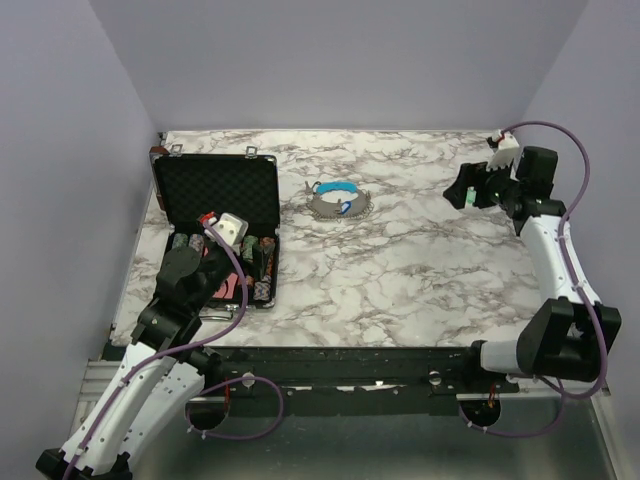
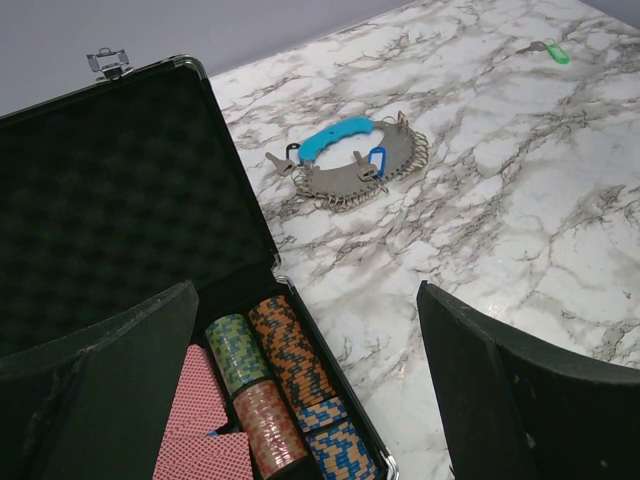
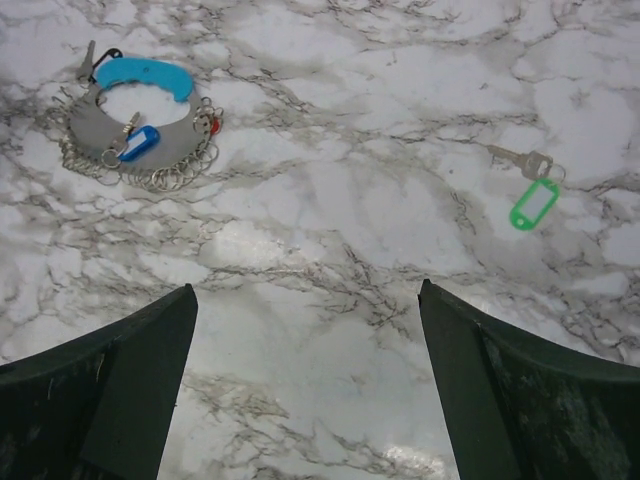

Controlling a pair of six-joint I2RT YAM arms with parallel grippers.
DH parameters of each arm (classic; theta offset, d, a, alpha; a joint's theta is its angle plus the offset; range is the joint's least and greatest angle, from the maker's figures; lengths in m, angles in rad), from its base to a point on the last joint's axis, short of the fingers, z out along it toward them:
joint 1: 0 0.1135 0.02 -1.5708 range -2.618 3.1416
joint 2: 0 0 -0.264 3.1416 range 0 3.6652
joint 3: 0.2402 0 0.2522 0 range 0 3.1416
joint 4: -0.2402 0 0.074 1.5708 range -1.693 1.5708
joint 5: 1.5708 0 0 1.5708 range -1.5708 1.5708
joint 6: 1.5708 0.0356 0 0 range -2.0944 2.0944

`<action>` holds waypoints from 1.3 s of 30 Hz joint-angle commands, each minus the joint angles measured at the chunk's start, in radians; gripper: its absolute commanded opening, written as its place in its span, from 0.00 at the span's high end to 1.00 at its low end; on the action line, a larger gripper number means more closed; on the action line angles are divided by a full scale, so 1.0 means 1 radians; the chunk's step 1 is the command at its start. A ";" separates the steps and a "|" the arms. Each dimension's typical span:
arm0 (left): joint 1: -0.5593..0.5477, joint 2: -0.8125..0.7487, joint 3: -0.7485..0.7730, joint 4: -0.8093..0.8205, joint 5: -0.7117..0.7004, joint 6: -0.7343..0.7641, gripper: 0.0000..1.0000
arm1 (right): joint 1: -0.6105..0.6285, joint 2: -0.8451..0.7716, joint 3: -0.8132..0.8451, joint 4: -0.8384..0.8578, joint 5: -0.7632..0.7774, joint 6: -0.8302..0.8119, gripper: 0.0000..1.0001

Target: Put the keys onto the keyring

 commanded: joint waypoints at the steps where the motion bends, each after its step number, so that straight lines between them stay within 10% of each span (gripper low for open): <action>1: 0.011 -0.006 -0.004 -0.001 -0.001 0.011 0.01 | -0.005 0.128 0.112 -0.025 -0.018 -0.197 0.00; 15: 0.028 0.000 -0.005 0.004 0.027 0.013 0.01 | -0.005 0.593 0.492 -0.229 0.341 -0.170 0.23; 39: 0.043 0.034 -0.008 0.004 0.024 0.013 0.01 | -0.075 1.024 0.878 -0.312 0.367 0.044 0.52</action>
